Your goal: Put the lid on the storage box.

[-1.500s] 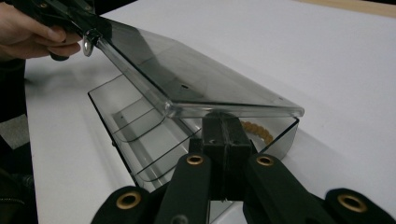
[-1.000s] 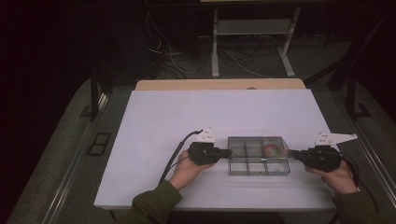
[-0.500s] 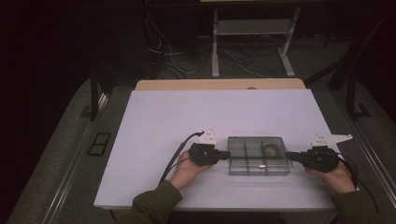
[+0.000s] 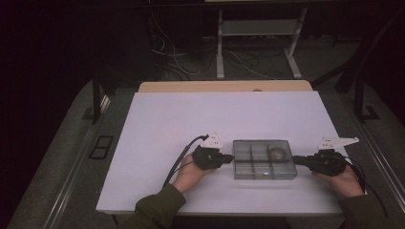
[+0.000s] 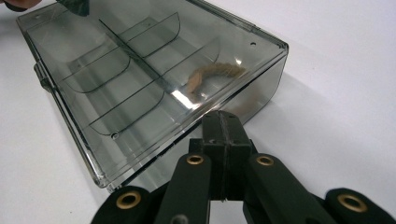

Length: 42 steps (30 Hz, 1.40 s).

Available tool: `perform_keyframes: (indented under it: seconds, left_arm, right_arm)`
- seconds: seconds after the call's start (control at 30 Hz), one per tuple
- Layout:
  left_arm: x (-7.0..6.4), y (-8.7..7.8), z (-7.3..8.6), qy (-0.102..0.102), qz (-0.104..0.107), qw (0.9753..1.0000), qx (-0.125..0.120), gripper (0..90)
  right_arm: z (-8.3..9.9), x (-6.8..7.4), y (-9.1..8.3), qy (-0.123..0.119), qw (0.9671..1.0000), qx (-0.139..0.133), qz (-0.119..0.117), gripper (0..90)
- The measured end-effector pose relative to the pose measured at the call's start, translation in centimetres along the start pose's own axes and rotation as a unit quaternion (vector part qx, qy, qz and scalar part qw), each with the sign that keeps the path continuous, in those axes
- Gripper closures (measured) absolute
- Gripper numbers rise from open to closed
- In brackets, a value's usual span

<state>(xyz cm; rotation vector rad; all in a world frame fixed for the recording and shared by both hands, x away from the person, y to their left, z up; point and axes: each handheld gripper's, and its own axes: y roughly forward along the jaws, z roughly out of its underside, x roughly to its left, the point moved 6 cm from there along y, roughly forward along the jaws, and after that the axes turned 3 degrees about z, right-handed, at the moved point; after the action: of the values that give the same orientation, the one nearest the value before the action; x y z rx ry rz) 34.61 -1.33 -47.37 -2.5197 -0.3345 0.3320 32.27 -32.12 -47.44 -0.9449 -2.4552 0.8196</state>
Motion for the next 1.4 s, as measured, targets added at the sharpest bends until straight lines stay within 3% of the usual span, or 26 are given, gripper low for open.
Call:
perform_keyframes:
  seconds: [0.33, 0.7, 0.97, 1.4]
  left_arm:
    - [0.2, -0.6, -0.2, -0.009, -0.006, 0.9999, -0.006, 78.7]
    - [0.5, -2.7, -0.6, -0.02, -0.019, 0.9992, -0.027, 56.7]
    - [0.7, -5.5, 0.1, -0.021, -0.035, 0.9984, -0.039, 48.0]
    - [2.1, -10.7, 2.0, -0.038, -0.069, 0.9938, -0.078, 33.9]
  right_arm:
    - [-0.2, -0.4, -0.4, 0.01, 0.9997, -0.02, 0.01, 85.4]
    - [-1.0, -0.4, -1.2, 0.022, 0.9982, -0.053, 0.019, 64.3]
    - [-2.0, 0.6, -1.5, 0.022, 0.9963, -0.081, 0.015, 49.5]
    - [-2.6, 3.1, -0.3, 0.021, 0.9942, -0.104, 0.019, 18.3]
